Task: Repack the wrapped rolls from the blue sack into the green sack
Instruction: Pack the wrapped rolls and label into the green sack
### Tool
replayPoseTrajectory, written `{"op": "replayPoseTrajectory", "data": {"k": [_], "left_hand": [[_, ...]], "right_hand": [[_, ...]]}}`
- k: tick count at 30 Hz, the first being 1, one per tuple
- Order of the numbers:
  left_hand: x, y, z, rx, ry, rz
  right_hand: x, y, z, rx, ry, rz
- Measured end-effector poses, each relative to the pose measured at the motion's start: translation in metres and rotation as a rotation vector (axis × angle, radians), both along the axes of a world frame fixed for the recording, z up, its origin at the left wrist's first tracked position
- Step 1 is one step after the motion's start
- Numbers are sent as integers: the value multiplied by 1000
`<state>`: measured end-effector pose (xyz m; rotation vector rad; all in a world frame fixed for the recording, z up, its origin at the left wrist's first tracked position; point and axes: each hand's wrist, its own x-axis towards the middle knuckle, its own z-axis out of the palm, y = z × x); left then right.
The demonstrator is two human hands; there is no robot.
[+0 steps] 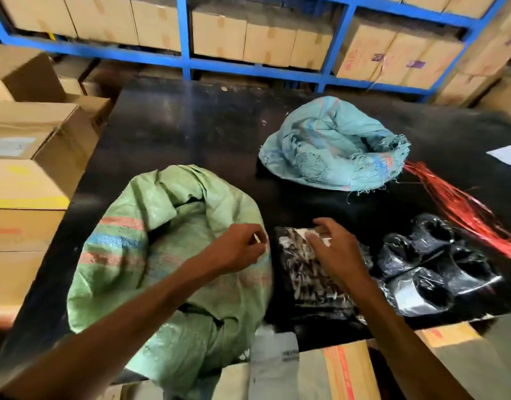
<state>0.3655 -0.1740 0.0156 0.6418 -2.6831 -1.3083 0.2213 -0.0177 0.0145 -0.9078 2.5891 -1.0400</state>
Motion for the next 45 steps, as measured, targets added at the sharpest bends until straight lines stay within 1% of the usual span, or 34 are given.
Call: {"op": "replayPoseTrajectory", "data": {"k": [1,2,4,6,10,12,15,18,23,25,28,31,33,35,37,40,41,42,45], "left_hand": [[-8,15,-4,32,-41,16],[-14,26,-11,23,-83,24],[-21,45,-25,-9,-156,49],[-25,58,-36,-27,-200,86],[-24,73,-49,-36,-268,224],[-20,72,-53,13,-269,295],[-11,71,-58,117,-234,429],[-13,76,-57,140,-225,484],[-46,105,-55,61,-371,397],[-58,116,-64,85,-400,392],[-65,126,-79,238,-359,473],[-67,121,-96,476,-318,597],[-65,123,-94,645,-308,653],[-66,126,-90,747,-279,694],[-65,125,-84,754,-233,717],[-53,115,-56,563,-141,647],[-44,110,-42,526,-90,634],[-36,107,-26,536,-11,628],[0,83,18,692,180,643]], "right_hand": [[-13,13,0,93,-35,-86],[-23,24,-5,178,-107,-140],[-30,40,-18,278,-294,-137],[-30,47,-28,234,-444,-67],[-28,51,-23,87,-613,-76],[-22,47,-20,19,-677,-62],[-16,41,-19,-100,-671,-22],[-34,46,0,-116,-587,-34],[-79,77,25,-238,-551,-123],[-86,95,29,-274,-546,-190],[-84,120,19,-315,-602,-260],[-77,136,1,-333,-644,-300],[-73,140,-4,-363,-672,-291],[-73,142,-6,-391,-703,-311],[-71,140,-3,-425,-721,-332],[-73,131,-3,-474,-702,-359],[-79,126,-6,-509,-722,-372],[-86,119,-10,-558,-742,-407],[-70,86,28,-669,-795,-440]]}}
